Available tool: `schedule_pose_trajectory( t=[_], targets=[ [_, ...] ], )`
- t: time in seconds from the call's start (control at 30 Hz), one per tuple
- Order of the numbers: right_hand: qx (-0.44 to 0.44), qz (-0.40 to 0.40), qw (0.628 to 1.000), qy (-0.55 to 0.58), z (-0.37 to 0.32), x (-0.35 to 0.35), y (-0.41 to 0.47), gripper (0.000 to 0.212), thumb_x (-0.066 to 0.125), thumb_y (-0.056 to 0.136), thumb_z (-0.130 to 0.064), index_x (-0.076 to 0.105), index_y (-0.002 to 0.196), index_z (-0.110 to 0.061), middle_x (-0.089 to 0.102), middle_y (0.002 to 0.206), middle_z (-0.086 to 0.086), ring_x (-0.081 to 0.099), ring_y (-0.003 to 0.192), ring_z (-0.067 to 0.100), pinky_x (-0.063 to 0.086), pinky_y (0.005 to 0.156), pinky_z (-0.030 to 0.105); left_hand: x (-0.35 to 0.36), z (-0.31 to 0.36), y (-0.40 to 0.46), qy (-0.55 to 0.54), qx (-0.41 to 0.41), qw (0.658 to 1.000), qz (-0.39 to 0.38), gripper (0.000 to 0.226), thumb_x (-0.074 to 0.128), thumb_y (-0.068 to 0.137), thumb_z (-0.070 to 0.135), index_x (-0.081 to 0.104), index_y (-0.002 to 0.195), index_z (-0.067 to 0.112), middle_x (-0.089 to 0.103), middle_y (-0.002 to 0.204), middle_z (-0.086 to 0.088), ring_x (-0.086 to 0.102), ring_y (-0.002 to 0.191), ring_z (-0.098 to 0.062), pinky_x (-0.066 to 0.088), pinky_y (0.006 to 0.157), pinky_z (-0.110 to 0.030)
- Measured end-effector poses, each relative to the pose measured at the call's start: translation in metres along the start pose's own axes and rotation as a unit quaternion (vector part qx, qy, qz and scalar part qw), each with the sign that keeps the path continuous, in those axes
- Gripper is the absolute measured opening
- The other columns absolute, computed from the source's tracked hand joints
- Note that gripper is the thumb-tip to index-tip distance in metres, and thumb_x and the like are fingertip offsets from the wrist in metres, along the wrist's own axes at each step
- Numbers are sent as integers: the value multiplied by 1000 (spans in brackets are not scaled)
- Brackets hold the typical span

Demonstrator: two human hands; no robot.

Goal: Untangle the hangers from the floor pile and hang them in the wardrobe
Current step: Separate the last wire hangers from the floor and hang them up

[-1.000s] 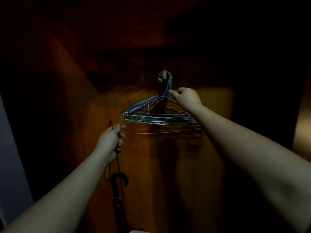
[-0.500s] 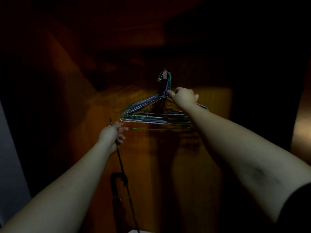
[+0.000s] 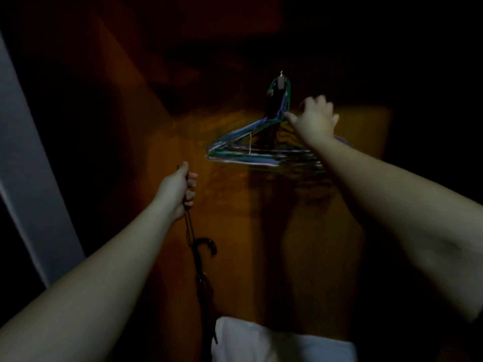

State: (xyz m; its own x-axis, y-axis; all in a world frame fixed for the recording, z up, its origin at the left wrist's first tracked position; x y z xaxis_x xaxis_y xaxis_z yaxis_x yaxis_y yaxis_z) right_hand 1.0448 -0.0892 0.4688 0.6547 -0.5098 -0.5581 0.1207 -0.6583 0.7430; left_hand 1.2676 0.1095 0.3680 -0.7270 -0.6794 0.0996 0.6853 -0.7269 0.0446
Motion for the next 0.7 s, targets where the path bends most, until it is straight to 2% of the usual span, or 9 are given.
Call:
schedule_pose_trajectory(
  t=[0.07,0.13,0.2,0.27,0.33,0.4,0.5,0.57,0.7],
  targets=[
    [-26,44,998,43,-6,2,-23,47,52,95,-48,53,125,-12,48,128,12,44,121,32,35,98,45,-8,-1,-12,-6,-15,1000,-18,58,32,97,65,53,83,13,42,58,3,26,37,-9,17,44,-19],
    [-49,12,990,132,-14,12,-60,35,52,97,-40,58,116,-11,53,119,10,50,114,27,40,94,39,-16,-3,-24,1,-27,999,-23,66,29,94,71,52,73,13,41,52,1,25,35,-12,18,46,-21],
    [-60,-89,974,201,-18,32,-112,26,54,98,-32,63,105,-8,60,108,9,56,101,22,40,82,28,-21,-8,-34,13,-37,999,-20,62,31,97,64,48,64,14,38,46,1,25,35,-13,20,47,-23],
    [-62,-231,946,219,-18,54,-172,26,53,99,-30,67,98,-8,67,101,11,60,91,22,40,73,28,-25,-12,-42,17,-48,998,-37,52,35,100,45,41,58,16,33,40,2,24,34,-14,20,44,-22],
    [-46,-391,892,222,-14,74,-233,35,48,101,-38,69,102,-10,69,97,12,59,75,16,41,65,27,-28,-14,-50,0,-52,996,-71,49,38,96,31,37,49,17,28,37,3,21,32,-13,17,40,-19],
    [2,-489,837,245,-11,92,-286,41,42,101,-45,67,109,-14,68,98,7,56,70,9,40,61,22,-31,-16,-59,-26,-47,992,-115,54,37,94,26,34,40,19,24,35,3,18,31,-12,15,38,-17],
    [104,-498,802,312,-8,115,-337,42,39,99,-55,62,115,-25,66,109,-4,62,97,11,50,85,29,-35,-23,-73,-60,-38,981,-183,59,34,93,23,31,34,19,21,32,3,16,30,-11,12,39,-17],
    [171,-489,779,352,-7,119,-350,49,37,96,-61,54,128,-29,62,124,-5,57,114,14,45,102,39,-38,-30,-81,-82,-30,972,-218,58,35,90,22,30,33,18,20,30,2,16,29,-12,12,39,-18],
    [225,-483,756,381,-5,117,-352,61,32,96,-64,45,142,-25,52,140,-3,48,130,20,35,111,43,-45,-50,-93,-139,-8,951,-275,52,39,82,24,31,31,19,21,29,3,18,29,-12,8,41,-22]
  ],
)
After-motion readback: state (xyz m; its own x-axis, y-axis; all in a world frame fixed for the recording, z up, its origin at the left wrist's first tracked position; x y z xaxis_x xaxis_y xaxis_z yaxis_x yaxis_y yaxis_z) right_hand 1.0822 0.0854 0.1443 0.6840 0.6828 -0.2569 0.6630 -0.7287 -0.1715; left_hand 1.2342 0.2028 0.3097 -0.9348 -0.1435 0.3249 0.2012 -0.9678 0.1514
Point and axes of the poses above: each hand's wrist, its own y-axis towards the middle knuckle, its own x-axis out of the palm, z = x × y, the point moved 1 cm from there along y, towards the middle knuckle
